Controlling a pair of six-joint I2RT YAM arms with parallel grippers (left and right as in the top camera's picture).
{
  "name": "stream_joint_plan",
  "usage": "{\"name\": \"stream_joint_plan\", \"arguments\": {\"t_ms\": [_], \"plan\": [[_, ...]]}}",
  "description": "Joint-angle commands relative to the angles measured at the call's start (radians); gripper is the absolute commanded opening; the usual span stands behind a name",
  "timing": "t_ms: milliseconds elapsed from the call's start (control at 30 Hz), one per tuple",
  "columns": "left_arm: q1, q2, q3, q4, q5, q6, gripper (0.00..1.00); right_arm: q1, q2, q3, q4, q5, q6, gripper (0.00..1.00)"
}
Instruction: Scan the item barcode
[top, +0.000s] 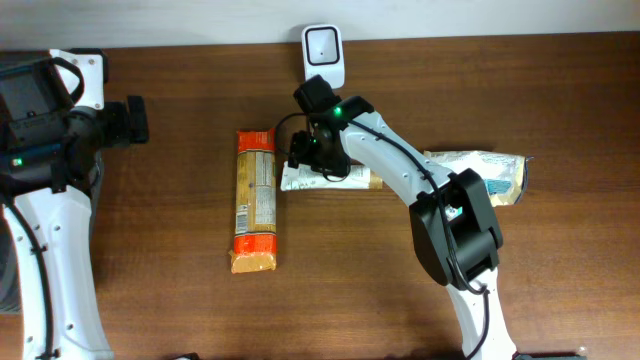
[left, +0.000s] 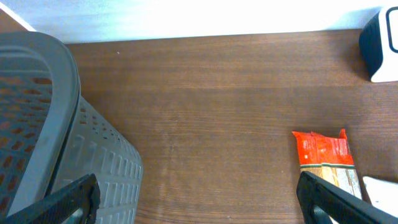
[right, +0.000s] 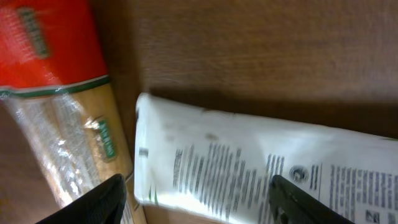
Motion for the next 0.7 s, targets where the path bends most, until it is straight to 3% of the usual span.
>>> {"name": "stream_joint_plan", "arguments": {"t_ms": [0, 100, 133, 233, 300, 333, 433, 533, 600, 667], "plan": [[0.006, -0.002, 0.004, 0.002, 0.008, 0.016, 0.99, 0.003, 0.003, -0.028, 0.016, -0.008, 0.137, 0.73], [0.006, -0.002, 0.004, 0.002, 0.008, 0.016, 0.99, 0.006, 0.006, -0.028, -0.010, -0.006, 0.134, 0.73], [0.006, -0.002, 0.004, 0.002, 0.008, 0.016, 0.99, 0.014, 0.011, -0.028, -0.024, -0.002, 0.050, 0.73], [0.006, -0.002, 0.003, 0.002, 0.008, 0.016, 0.99, 0.042, 0.013, -0.028, -0.028, 0.002, -0.377, 0.73], [0.006, -0.002, 0.004, 0.002, 0.008, 0.016, 0.99, 0.042, 0.006, -0.026, -0.048, 0.001, -0.522, 0.76], [0.006, -0.002, 0.003, 0.002, 0.008, 0.016, 0.99, 0.034, -0.015, -0.013, -0.078, 0.001, -0.521, 0.88], [0.006, -0.002, 0.004, 0.002, 0.008, 0.016, 0.99, 0.020, -0.186, 0.024, -0.116, 0.028, -0.436, 0.90], [0.006, -0.002, 0.004, 0.002, 0.008, 0.016, 0.99, 0.020, -0.251, 0.024, -0.249, 0.190, -0.111, 0.67], [0.006, -0.002, 0.003, 0.002, 0.008, 0.016, 0.99, 0.020, -0.246, -0.023, -0.283, 0.230, -0.042, 0.61], [0.006, -0.002, 0.004, 0.002, 0.008, 0.016, 0.99, 0.010, -0.246, -0.127, -0.278, 0.262, 0.008, 0.15]]}}
